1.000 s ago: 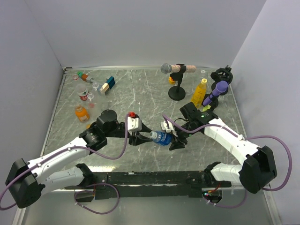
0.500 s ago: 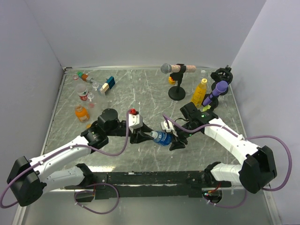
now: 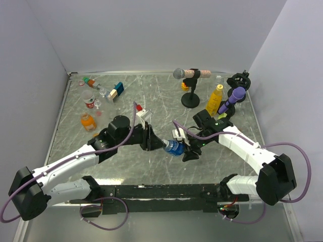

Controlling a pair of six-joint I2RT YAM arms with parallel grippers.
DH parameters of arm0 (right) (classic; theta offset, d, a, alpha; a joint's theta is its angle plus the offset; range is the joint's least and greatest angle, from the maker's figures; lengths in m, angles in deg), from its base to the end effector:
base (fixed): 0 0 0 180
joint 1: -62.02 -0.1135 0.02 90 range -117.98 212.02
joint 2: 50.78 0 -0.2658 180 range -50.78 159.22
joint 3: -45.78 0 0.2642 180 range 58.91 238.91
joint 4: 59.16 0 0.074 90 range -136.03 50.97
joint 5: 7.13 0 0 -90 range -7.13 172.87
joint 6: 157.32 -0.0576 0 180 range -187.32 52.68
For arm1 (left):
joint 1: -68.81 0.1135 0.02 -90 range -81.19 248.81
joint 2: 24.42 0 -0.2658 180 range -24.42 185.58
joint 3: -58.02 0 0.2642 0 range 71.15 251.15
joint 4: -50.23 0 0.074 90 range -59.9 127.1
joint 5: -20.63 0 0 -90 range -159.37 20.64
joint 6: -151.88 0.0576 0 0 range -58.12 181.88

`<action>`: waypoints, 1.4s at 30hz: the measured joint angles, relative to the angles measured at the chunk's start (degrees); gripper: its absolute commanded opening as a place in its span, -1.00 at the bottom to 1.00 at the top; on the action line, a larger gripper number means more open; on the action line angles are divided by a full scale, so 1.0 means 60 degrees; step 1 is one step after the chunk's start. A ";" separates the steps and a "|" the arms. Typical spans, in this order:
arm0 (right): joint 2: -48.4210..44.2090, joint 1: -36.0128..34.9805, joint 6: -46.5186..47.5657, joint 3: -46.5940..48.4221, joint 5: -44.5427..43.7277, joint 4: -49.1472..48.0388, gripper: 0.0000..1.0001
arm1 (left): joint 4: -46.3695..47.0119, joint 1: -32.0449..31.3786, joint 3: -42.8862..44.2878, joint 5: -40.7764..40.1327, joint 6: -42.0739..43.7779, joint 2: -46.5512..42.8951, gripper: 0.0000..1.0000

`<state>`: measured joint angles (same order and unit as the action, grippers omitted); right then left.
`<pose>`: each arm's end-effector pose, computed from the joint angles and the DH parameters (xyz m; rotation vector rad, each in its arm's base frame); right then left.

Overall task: Unscrew the bottle caps
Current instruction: Unscrew the bottle cap from the plastic bottle.

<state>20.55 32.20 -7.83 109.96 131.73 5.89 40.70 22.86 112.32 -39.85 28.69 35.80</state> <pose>0.1791 0.1526 0.2259 -1.8541 1.6275 0.9819 0.1676 -0.2141 0.2839 0.6271 1.9626 -1.3897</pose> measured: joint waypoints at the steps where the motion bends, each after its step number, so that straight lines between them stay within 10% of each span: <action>1: 0.0025 0.0000 -0.0015 0.0000 -0.0029 -0.0004 -0.38 | -0.0091 0.0000 0.0000 -0.0171 -0.0528 0.0000 -0.99; 12: 0.0029 0.0076 -0.0251 0.0000 -0.0433 -0.0109 -0.38 | -0.2871 -0.0809 0.1989 -0.2554 -0.4364 0.0987 -0.99; 31: -0.0291 0.0310 -0.0240 -0.0004 -0.0477 -0.0098 -0.38 | -0.3891 -0.1872 0.2652 -0.4874 -0.6426 0.0958 -0.82; 42: -0.0331 0.0357 -0.0229 -0.0004 -0.0215 -0.0233 -0.38 | -0.3559 -0.1923 0.1887 -0.5115 -0.6889 0.0157 0.64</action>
<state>18.56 34.34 -9.21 109.94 130.44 4.50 19.34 11.32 123.64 -70.53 -12.64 36.74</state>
